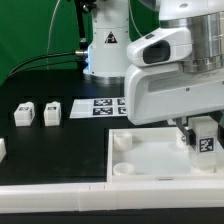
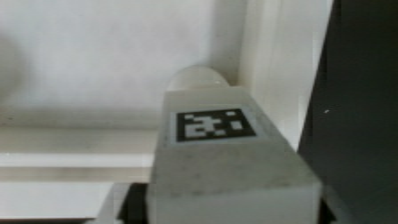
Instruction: Assemble one leg
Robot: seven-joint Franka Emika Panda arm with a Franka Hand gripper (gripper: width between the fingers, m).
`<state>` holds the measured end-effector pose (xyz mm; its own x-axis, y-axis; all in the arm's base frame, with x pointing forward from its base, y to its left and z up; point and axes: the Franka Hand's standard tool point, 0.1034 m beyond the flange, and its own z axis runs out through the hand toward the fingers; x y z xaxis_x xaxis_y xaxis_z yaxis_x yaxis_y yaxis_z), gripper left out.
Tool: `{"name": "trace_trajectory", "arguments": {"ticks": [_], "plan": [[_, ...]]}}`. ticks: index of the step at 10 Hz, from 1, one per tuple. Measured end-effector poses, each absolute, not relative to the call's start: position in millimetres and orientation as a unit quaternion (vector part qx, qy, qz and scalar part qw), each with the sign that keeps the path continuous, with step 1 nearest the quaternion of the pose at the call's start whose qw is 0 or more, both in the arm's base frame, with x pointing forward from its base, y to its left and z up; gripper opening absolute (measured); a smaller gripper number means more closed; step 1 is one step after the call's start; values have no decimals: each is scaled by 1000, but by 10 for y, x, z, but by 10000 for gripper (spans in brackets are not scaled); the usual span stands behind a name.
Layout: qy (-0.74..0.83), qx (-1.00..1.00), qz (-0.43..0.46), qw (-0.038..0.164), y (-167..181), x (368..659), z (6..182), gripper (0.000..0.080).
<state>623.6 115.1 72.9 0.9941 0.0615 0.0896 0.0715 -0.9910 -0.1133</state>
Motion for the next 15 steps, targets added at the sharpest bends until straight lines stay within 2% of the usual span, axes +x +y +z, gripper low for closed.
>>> {"name": "trace_trajectory", "arguments": {"ticks": [2,6,9,11,14,15], "plan": [[9,-997,-41,61,1136,6238,728,298],[274,-958,-21,79,1082,6242,716,298],[423,-902,-8,81,1104,6235,708,298],[536,-840,-3,76,1122,6233,708,298],[616,-783,11,86,1107,6234,701,297],[610,-788,10,86,1110,6233,700,366]]}}
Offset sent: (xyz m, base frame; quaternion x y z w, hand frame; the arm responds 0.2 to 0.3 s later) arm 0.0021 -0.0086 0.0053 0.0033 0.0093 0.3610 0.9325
